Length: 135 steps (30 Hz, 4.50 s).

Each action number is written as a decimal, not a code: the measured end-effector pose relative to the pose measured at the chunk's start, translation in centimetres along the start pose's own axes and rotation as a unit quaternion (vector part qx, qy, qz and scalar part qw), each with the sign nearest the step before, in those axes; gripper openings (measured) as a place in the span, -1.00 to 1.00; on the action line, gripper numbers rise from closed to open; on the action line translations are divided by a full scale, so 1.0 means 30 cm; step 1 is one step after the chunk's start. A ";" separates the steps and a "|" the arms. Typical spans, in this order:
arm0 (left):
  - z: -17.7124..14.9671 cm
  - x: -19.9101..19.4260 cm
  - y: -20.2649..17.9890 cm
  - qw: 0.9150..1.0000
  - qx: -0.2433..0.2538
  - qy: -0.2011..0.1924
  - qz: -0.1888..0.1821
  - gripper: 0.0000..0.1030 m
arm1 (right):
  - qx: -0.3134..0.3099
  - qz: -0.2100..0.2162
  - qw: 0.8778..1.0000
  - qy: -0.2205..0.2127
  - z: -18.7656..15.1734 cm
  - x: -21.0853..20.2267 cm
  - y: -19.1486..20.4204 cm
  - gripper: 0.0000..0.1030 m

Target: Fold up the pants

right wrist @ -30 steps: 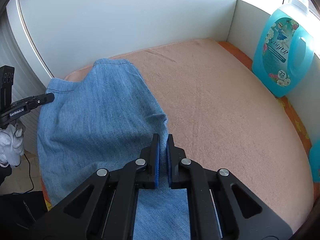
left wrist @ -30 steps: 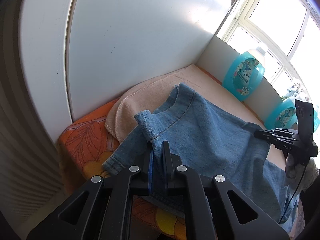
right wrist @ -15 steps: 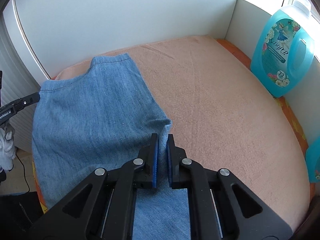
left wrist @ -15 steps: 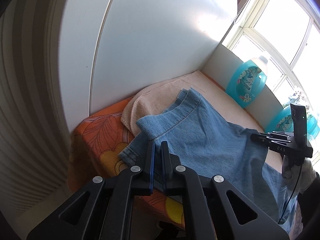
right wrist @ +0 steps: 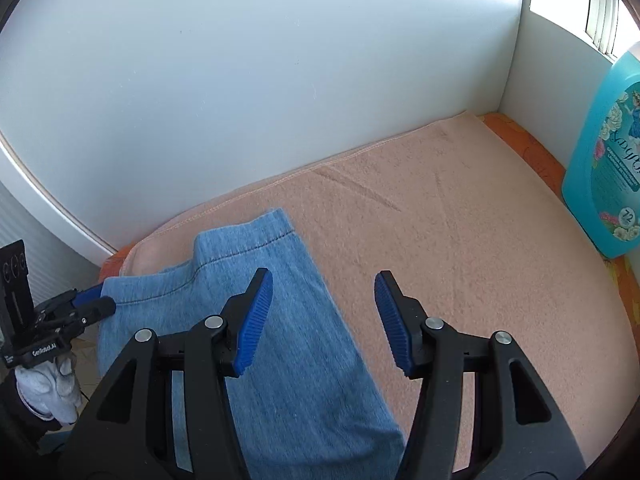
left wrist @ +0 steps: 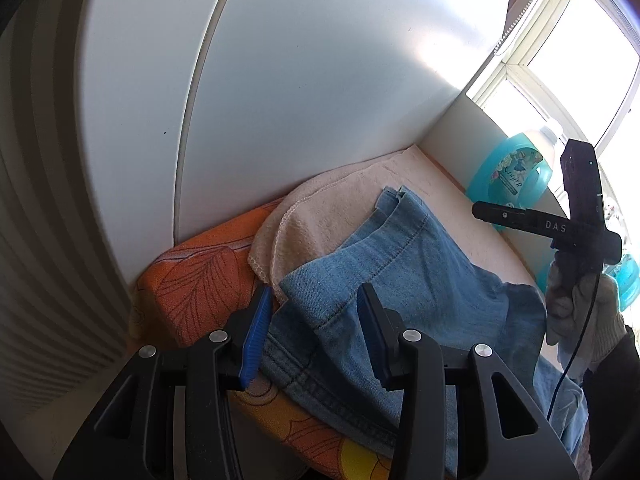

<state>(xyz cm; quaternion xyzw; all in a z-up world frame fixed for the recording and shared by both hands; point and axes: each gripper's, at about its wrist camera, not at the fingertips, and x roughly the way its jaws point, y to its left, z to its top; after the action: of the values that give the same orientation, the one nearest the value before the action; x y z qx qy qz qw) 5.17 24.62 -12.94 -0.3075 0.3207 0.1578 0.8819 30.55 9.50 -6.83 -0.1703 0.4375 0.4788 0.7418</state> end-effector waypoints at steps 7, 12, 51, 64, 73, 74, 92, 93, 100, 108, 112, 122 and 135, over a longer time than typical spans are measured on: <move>-0.007 -0.038 -0.048 0.998 0.049 -0.027 0.007 -0.87 | 0.035 0.053 0.998 0.028 0.054 0.157 -0.009 0.08; -0.014 -0.073 -0.052 0.998 0.053 -0.038 0.000 -0.89 | 0.013 0.069 0.997 0.034 0.050 0.189 0.057 -0.81; -0.033 -0.192 -0.349 0.975 0.212 0.002 -0.069 -0.26 | 0.041 -0.159 0.979 -0.123 -0.264 -0.617 0.140 0.58; -0.187 -0.135 -0.727 0.929 0.309 0.067 -0.191 -0.26 | 0.180 -0.236 0.941 -0.159 -0.694 -1.000 -0.139 0.83; -0.427 -0.102 -1.000 0.875 0.374 0.136 -0.276 -0.09 | 0.311 -0.330 0.879 -0.145 -1.076 -1.274 -0.412 0.83; -0.456 -0.099 -1.027 0.869 0.381 0.143 -0.282 -0.09 | 0.324 -0.340 0.872 -0.142 -1.107 -1.300 -0.443 0.83; -0.835 -0.084 -1.366 0.762 0.502 0.231 -0.338 0.05 | 0.505 -0.349 0.785 -0.080 -1.367 -1.429 -0.976 0.82; -0.843 -0.077 -1.371 0.759 0.507 0.234 -0.335 0.05 | 0.510 -0.346 0.784 -0.075 -1.366 -1.418 -1.001 0.82; -0.869 -0.030 -1.386 0.752 0.530 0.239 -0.311 0.05 | 0.519 -0.372 0.769 -0.017 -1.372 -1.333 -1.124 0.70; -0.837 0.022 -1.373 0.766 0.500 0.253 -0.316 -0.49 | 0.557 -0.328 0.763 -0.021 -1.449 -1.332 -1.157 -0.69; -0.828 0.034 -1.371 0.770 0.487 0.258 -0.322 -0.79 | 0.556 -0.327 0.762 -0.058 -1.461 -1.400 -1.102 -0.84; -0.753 -0.099 -1.385 0.769 0.482 0.208 -0.364 -0.87 | 0.534 -0.355 0.747 -0.176 -1.509 -1.742 -0.820 -0.88; -0.928 -0.184 -1.334 0.699 0.560 0.242 -0.373 -0.89 | 0.611 -0.331 0.691 -0.199 -2.024 -1.717 -0.515 -0.89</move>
<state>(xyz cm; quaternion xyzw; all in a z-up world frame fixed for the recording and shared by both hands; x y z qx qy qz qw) 7.05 -24.18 -8.48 0.1205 0.4109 -0.4725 0.7703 6.15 -67.66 -1.52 0.2863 0.3905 -0.1483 0.8623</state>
